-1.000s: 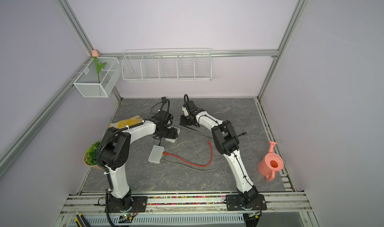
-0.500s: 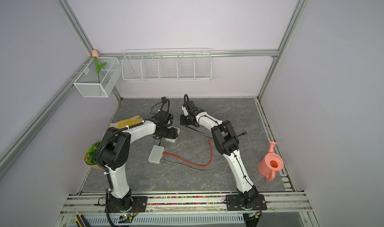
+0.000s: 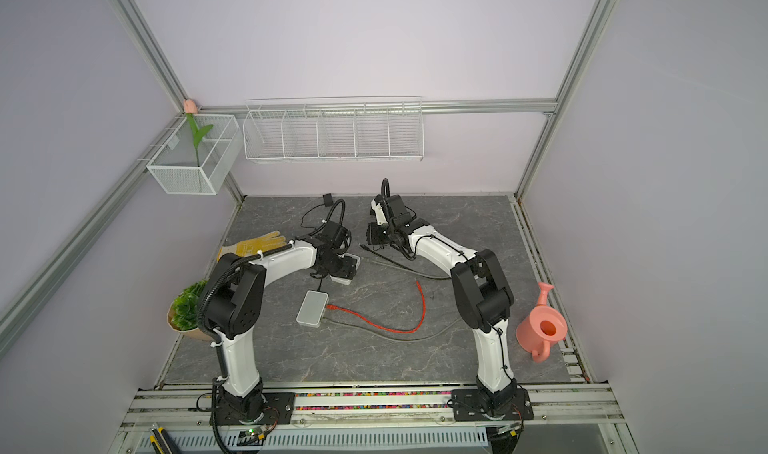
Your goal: Insert the plug into the switch port
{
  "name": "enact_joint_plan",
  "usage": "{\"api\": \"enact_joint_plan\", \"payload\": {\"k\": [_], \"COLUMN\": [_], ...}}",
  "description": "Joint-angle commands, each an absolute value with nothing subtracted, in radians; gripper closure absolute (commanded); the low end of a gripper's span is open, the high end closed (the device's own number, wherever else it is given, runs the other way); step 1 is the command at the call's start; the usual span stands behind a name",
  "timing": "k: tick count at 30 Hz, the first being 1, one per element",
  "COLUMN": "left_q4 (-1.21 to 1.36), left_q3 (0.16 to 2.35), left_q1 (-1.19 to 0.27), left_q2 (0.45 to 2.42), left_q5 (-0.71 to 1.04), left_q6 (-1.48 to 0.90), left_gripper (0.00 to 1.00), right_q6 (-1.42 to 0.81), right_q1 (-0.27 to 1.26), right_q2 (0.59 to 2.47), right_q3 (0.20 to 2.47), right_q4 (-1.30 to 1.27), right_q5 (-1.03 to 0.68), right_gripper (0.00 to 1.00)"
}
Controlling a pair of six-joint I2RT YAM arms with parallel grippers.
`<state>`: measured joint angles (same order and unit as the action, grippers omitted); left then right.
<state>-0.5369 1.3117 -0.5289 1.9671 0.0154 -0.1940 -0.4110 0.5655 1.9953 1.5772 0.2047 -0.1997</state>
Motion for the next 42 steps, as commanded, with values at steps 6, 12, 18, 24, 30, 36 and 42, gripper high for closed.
{"api": "enact_joint_plan", "payload": {"k": [6,12,18,24,30,36,42], "left_q4": [-0.536,-0.388,-0.431,-0.422,-0.419,-0.409,-0.384], "left_q3": [1.278,1.154,1.160,1.164,1.150,1.127,1.131], "left_q1": [-0.538,-0.539,-0.540,-0.543,-0.543,-0.543,-0.543], "left_q2": [1.935,1.712,1.577,1.513,1.485,1.474,1.474], "left_q5": [-0.021,-0.031,-0.031,0.030,0.040,0.048,0.080], "left_q6": [-0.178,-0.184,-0.197,-0.182,-0.185,-0.188,-0.201], "left_gripper": [0.83,0.92,0.91,0.79,0.78,0.77,0.72], "right_q6": [-0.373,-0.322,-0.228,-0.233,-0.246,-0.259,-0.280], "right_q1": [0.547,0.537,0.523,0.501,0.488,0.488,0.489], "right_q2": [1.780,1.590,1.382,1.336,1.375,1.427,1.363], "right_q3": [1.404,1.259,1.150,1.159,1.144,1.168,1.194], "right_q4": [0.130,0.124,0.227,0.298,0.289,0.342,0.507], "right_q5": [-0.193,-0.152,-0.057,-0.009,-0.060,-0.084,0.005], "right_gripper": [0.93,0.93,0.92,0.93,0.93,0.82,0.44]}}
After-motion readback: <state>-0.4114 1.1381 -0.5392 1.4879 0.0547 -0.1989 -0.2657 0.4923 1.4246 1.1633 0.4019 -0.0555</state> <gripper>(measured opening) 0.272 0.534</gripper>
